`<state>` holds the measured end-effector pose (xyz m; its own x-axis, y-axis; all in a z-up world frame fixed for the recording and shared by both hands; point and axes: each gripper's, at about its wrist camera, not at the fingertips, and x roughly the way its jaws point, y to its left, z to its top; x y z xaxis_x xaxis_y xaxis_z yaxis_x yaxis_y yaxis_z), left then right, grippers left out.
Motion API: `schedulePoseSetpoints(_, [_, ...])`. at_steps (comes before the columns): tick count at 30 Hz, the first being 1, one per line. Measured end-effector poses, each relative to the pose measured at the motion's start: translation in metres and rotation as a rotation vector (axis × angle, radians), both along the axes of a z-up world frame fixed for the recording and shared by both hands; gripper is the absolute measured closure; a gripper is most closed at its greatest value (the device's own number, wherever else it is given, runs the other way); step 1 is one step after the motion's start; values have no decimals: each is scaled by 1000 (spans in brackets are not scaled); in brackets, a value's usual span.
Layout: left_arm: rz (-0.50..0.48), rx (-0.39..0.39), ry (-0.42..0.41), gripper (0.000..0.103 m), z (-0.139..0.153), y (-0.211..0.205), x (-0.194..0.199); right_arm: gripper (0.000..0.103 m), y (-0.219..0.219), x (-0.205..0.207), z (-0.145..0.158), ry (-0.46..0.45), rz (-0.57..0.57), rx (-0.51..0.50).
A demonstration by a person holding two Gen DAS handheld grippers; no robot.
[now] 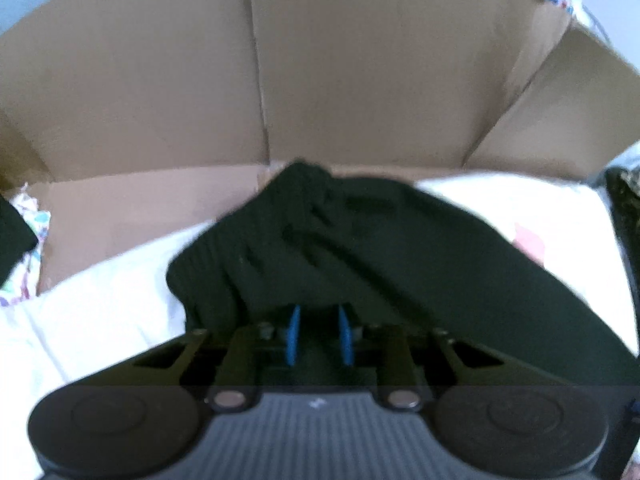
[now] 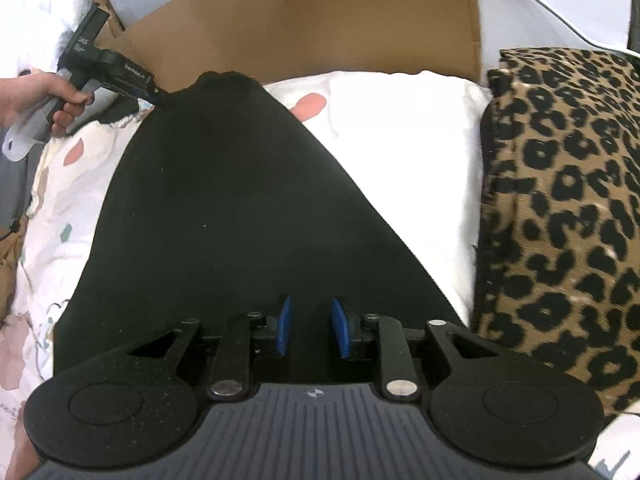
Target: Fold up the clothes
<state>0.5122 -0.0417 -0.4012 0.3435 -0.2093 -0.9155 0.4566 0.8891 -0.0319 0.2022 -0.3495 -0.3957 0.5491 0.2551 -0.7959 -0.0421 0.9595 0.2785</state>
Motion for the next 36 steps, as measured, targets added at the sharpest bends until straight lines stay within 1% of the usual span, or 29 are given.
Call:
schedulePoseSetpoints(2, [14, 6, -6, 81, -13, 2, -1, 73, 5, 4, -5, 15, 14, -15])
schedulePoseSetpoints(4, [17, 14, -29, 81, -24, 1, 0, 73, 8, 6, -11, 37, 23, -37])
schedulePoseSetpoints(6, [2, 38, -52, 80, -33, -2, -2, 73, 8, 4, -15, 52, 25, -54])
schedulePoseSetpoints(9, [-40, 84, -86, 80, -36, -9, -8, 72, 5, -1, -15, 69, 25, -82])
schedulePoseSetpoints(11, [-33, 83, -81, 80, -34, -7, -11, 72, 2, -5, -14, 81, 24, -103])
schedulePoseSetpoints(13, [-18, 69, -77, 80, -26, -3, -16, 72, 0, -7, -12, 95, 15, -116])
schedulePoseSetpoints(16, [-36, 46, -112, 80, -10, 4, -33, 72, -1, -3, -7, 105, -6, -129])
schedulePoseSetpoints(21, [-43, -9, -118, 80, 9, 14, -62, 72, 2, 9, 4, 43, -5, -124])
schedulePoseSetpoints(24, [-61, -16, -119, 80, 10, 17, -88, 72, 13, 19, 9, 1, 23, -107])
schedulePoseSetpoints(26, [-67, -13, -172, 80, 14, 21, -111, 71, 25, 24, 12, -32, 59, -94])
schedulePoseSetpoints(27, [-57, -18, -198, 81, 15, 24, -120, 69, 33, 26, 13, -45, 85, -92])
schedulePoseSetpoints(28, [-40, -41, -208, 81, 17, 30, -131, 69, 41, 29, 14, -59, 110, -91])
schedulePoseSetpoints(31, [14, -118, -201, 81, 23, 43, -157, 69, 63, 35, 15, -91, 192, -113])
schedulePoseSetpoints(33, [46, -152, -190, 81, 23, 50, -172, 68, 75, 38, 14, -85, 236, -132])
schedulePoseSetpoints(35, [78, -187, -176, 81, 18, 56, -183, 63, 85, 42, 12, -75, 268, -129])
schedulePoseSetpoints(36, [111, -207, -161, 81, 16, 61, -189, 63, 89, 43, 12, -72, 279, -131])
